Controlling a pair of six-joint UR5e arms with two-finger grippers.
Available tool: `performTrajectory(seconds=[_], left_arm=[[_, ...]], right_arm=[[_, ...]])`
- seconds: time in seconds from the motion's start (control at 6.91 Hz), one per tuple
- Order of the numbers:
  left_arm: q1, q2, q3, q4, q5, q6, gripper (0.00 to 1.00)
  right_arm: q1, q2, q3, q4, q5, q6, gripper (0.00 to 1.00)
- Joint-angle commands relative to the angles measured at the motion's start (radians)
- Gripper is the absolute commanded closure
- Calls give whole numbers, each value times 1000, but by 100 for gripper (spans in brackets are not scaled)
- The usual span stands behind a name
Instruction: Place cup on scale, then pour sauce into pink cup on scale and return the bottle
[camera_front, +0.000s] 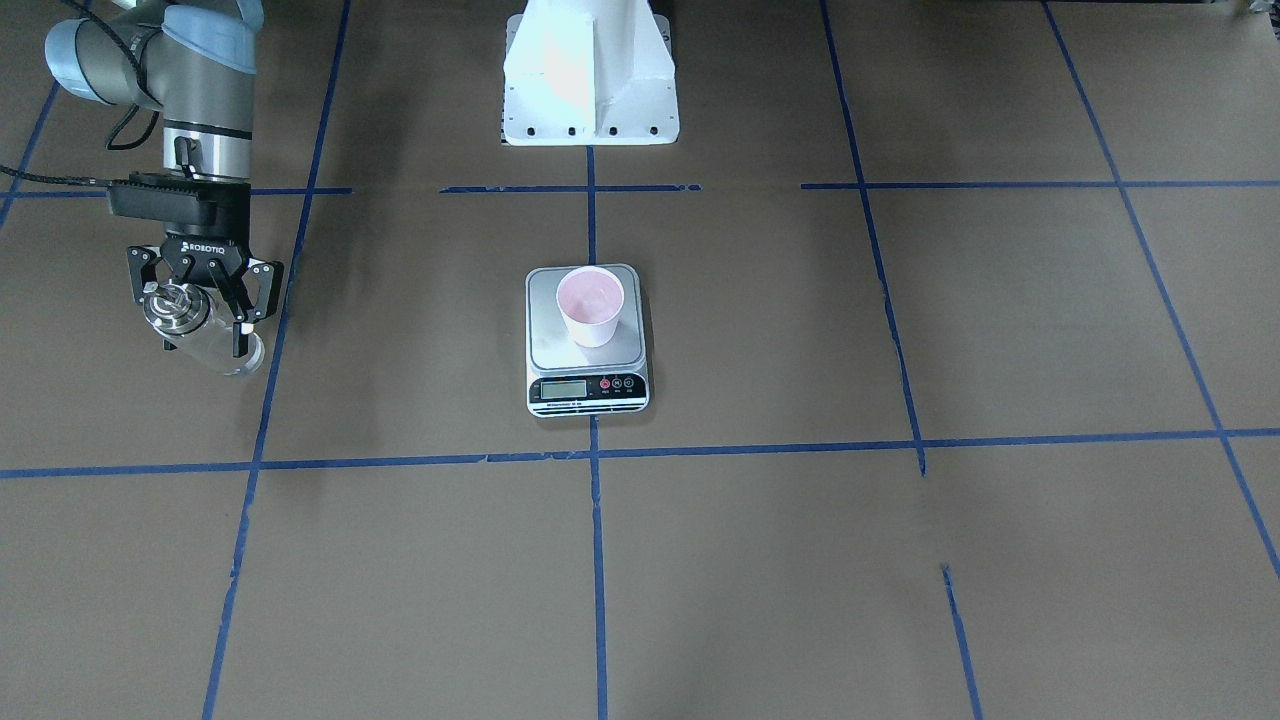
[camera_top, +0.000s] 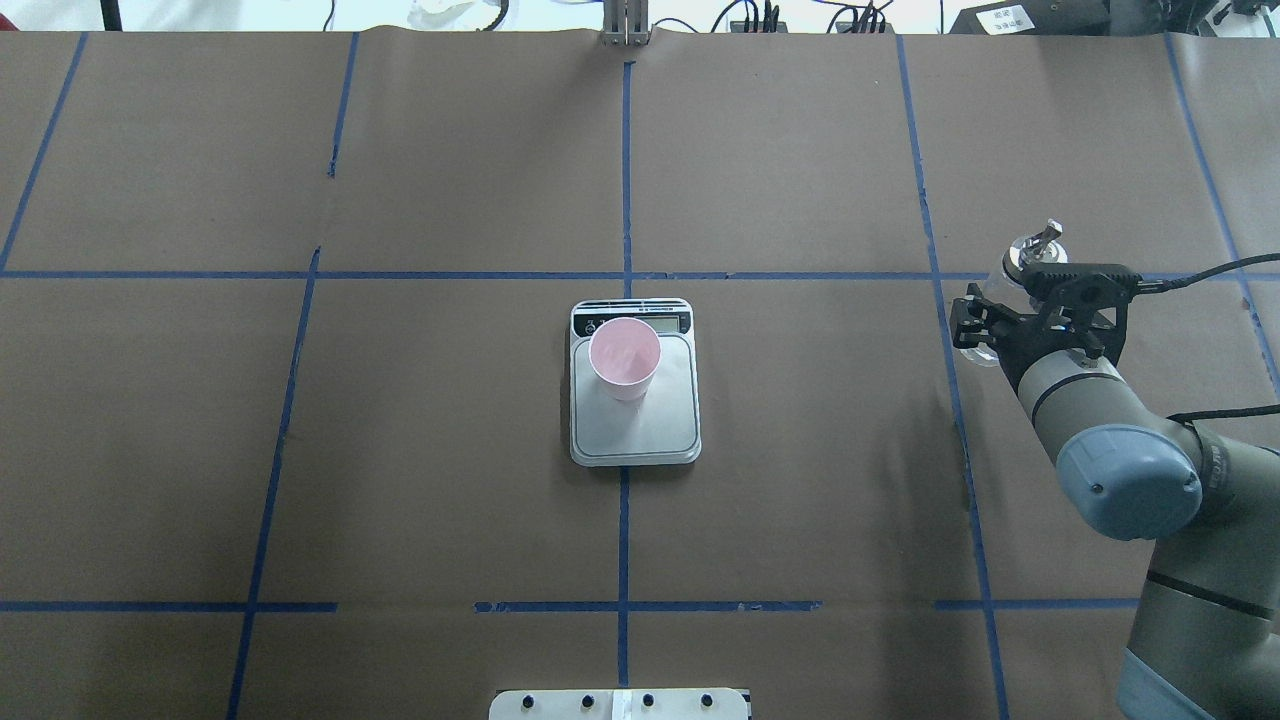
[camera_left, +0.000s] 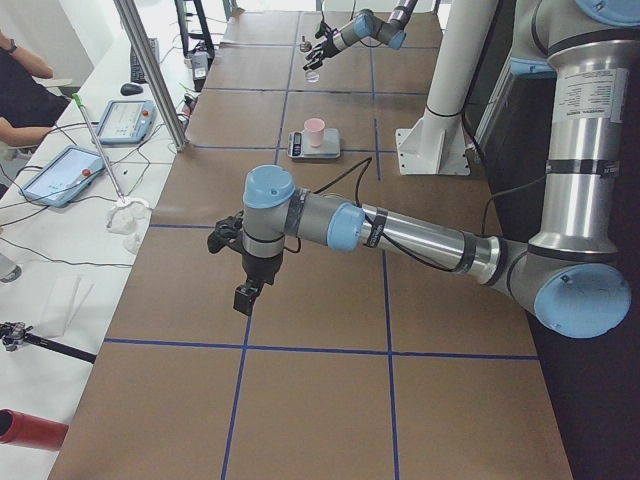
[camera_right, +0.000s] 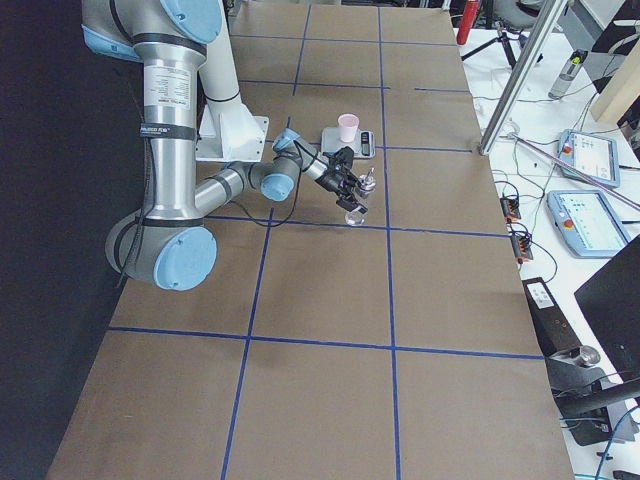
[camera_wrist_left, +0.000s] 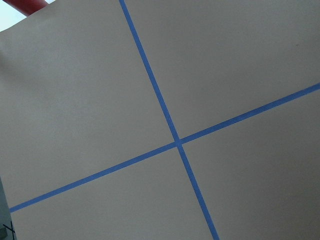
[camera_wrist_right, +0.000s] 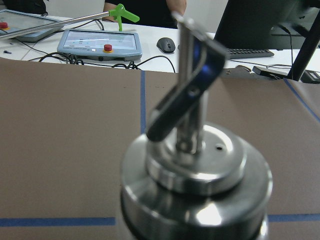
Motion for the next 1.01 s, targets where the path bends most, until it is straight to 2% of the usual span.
performTrajectory(seconds=[0.0, 0.87], left_arm=[[0, 0, -4, 0, 0, 0, 0], [0, 0, 1, 0, 2, 0, 0]], right_arm=[[-7, 10, -9, 18, 2, 76, 100], [-48, 22, -61, 16, 2, 88, 100]])
